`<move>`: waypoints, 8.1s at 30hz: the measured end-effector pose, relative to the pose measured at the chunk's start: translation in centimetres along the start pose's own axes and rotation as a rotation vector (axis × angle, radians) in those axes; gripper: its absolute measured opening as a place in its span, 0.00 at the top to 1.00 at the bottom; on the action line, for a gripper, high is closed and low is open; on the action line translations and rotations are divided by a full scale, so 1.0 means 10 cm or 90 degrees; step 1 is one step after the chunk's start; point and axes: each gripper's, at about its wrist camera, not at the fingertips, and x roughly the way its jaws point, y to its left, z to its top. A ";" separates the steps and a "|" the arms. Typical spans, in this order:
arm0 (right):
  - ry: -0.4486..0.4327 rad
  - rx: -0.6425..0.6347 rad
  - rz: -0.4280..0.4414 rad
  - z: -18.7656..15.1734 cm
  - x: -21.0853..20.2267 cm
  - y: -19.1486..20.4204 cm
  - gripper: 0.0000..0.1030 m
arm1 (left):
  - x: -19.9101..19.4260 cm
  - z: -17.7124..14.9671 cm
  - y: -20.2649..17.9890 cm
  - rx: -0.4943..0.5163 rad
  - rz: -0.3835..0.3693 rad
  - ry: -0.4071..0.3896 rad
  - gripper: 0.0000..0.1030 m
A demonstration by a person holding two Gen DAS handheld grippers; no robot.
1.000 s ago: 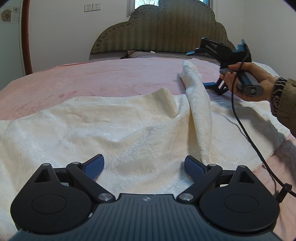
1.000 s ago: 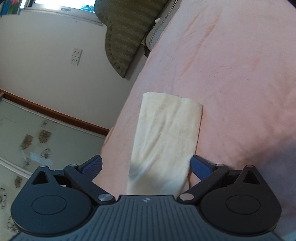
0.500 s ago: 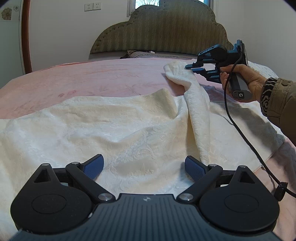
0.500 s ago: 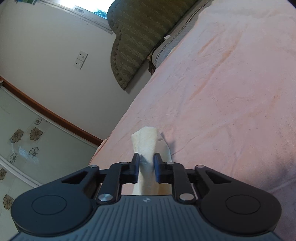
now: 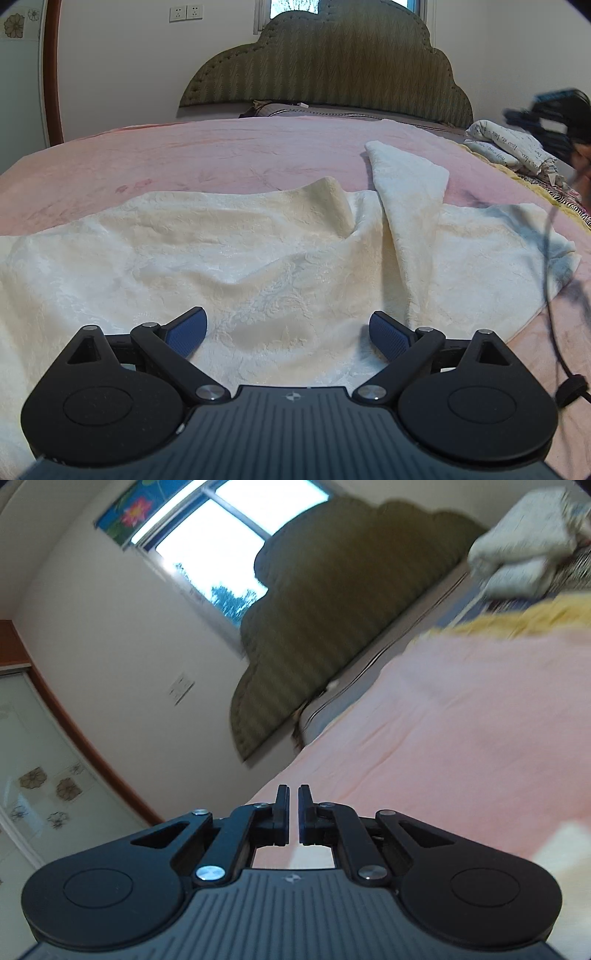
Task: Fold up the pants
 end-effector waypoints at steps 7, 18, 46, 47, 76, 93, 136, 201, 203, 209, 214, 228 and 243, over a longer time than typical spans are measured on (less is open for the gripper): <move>0.155 0.064 -0.017 -0.21 0.03 -0.35 0.92 | 0.01 0.00 -0.02 0.012 0.009 0.005 0.05; 0.312 0.081 -0.111 -0.65 1.10 -0.08 0.80 | 0.01 0.00 -0.01 0.007 0.003 0.004 0.04; 0.138 0.094 0.008 -0.39 1.29 -0.24 0.94 | -0.11 0.03 0.04 -0.015 -0.012 -0.033 0.07; 0.125 0.089 0.021 -0.31 1.15 -0.19 0.94 | -0.17 0.06 0.00 0.004 -0.012 -0.052 0.07; 0.060 0.024 -0.005 0.15 -0.24 -0.16 0.94 | 0.24 0.54 -0.80 0.136 -0.108 -0.080 0.96; 0.031 0.047 -0.148 -0.45 -0.96 -0.79 0.94 | 0.16 0.25 -0.92 0.223 -0.211 -0.044 0.94; 0.333 -0.453 -0.088 -1.15 -0.05 1.10 0.00 | 0.36 0.89 -0.13 0.243 -0.073 -0.037 0.23; 0.373 -0.440 -0.230 -1.31 -0.43 0.23 0.00 | 0.88 0.36 -0.40 0.130 -0.096 0.019 0.00; 0.334 -0.423 -0.250 -1.24 -0.51 0.14 0.00 | 0.88 0.35 -0.39 0.128 -0.095 0.018 0.00; 0.074 -0.281 -0.379 -0.81 -1.20 0.03 0.00 | 0.88 0.36 -0.39 0.123 -0.096 0.020 0.00; 0.132 0.050 -0.130 -0.81 -1.40 -0.44 0.00 | 0.88 0.36 -0.36 0.116 -0.107 0.022 0.00; 0.157 0.071 -0.080 -1.12 -1.18 -0.52 0.00 | 0.73 0.47 -0.56 0.003 -0.216 0.048 0.08; 0.088 0.050 -0.160 -0.83 -0.51 -0.69 0.89 | 0.68 0.54 -0.49 -0.008 -0.194 0.037 0.07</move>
